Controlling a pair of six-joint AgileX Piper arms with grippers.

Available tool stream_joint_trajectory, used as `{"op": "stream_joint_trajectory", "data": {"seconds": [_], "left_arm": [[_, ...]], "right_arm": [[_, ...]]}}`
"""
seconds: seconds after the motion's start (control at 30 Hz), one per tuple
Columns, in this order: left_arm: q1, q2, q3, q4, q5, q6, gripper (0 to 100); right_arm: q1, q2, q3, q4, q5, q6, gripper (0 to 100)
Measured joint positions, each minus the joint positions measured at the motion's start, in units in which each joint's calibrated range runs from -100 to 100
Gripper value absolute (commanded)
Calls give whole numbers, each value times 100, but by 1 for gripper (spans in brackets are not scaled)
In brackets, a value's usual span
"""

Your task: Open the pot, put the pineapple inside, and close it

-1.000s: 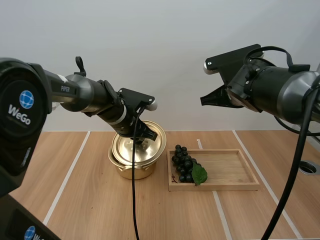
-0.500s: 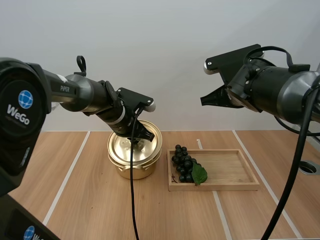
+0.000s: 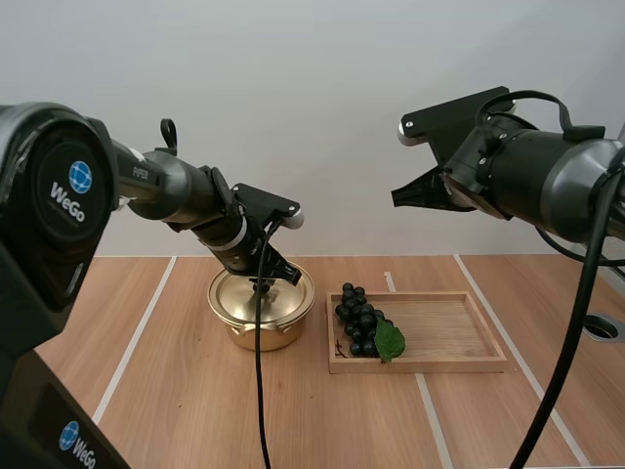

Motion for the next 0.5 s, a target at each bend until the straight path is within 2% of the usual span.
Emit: {"op": "stream_joint_trajectory", "data": {"seconds": [0.1, 0.2, 0.27, 0.33, 0.5], "left_arm": [[0, 0, 0, 0, -16, 0, 9], [0, 0, 0, 0, -17, 0, 31], [0, 0, 0, 13, -34, 0, 62], [0, 11, 0, 72, -9, 24, 100], [0, 11, 11, 96, 4, 43, 100]], "right_arm": [[0, 0, 0, 0, 0, 0, 0], [0, 0, 0, 0, 0, 0, 0], [0, 0, 0, 0, 0, 0, 0], [0, 0, 0, 0, 0, 0, 0], [0, 0, 0, 0, 0, 0, 0]]}}
